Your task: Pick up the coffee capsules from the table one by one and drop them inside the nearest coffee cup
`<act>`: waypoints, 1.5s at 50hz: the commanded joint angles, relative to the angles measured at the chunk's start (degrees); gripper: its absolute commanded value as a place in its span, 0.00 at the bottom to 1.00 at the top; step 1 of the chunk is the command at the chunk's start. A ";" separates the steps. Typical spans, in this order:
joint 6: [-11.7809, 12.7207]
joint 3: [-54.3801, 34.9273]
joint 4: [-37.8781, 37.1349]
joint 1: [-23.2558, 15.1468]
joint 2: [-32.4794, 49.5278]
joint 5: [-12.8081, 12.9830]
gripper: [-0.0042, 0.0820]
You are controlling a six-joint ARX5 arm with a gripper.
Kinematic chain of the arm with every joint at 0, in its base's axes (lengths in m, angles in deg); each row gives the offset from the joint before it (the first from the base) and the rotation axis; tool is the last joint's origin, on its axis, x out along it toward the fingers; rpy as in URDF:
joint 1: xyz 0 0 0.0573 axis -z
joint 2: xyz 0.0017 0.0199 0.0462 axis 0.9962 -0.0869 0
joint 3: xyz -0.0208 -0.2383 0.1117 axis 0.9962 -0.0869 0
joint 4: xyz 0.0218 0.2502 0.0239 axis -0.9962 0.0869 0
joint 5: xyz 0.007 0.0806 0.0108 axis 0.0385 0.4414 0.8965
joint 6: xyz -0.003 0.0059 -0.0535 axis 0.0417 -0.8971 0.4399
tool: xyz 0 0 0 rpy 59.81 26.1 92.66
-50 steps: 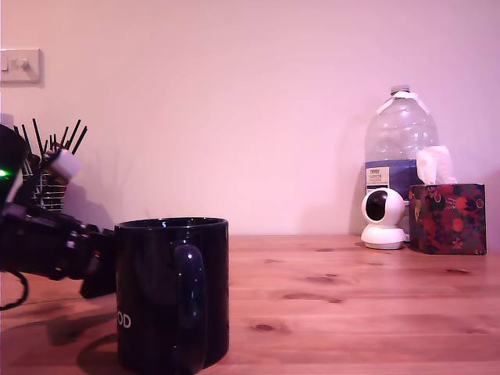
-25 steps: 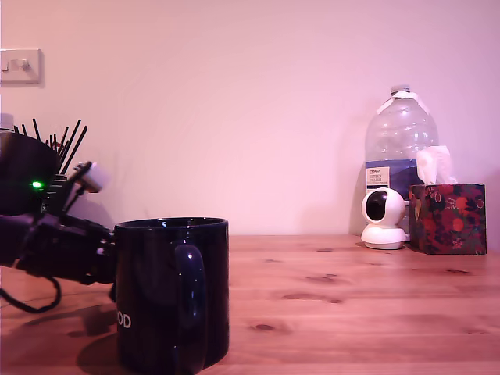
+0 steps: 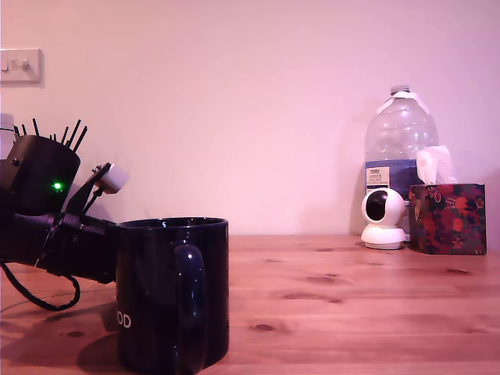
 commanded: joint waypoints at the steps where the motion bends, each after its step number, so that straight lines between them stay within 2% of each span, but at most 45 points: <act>1: 0.13 0.17 0.15 0.15 -1.70 -0.07 0.54; 7: 0.13 0.17 1.84 0.15 -1.70 -0.07 0.51; 16: 0.17 0.17 3.23 0.15 -1.70 -0.09 0.28; 19: 0.15 0.17 3.06 0.15 -1.70 -0.09 0.24; 28: 1.07 0.17 2.56 0.15 -1.62 -0.37 0.24; 35: 4.92 0.17 1.57 0.13 -0.92 -2.29 0.24; 39: 6.14 0.17 1.46 0.09 0.04 -4.02 0.24; 48: 6.78 -0.20 2.19 -0.13 2.82 -6.64 0.24; 53: 7.69 -0.85 2.16 -0.63 4.57 -6.67 0.24; 75: 8.02 -8.94 5.09 -4.28 17.49 -6.71 0.24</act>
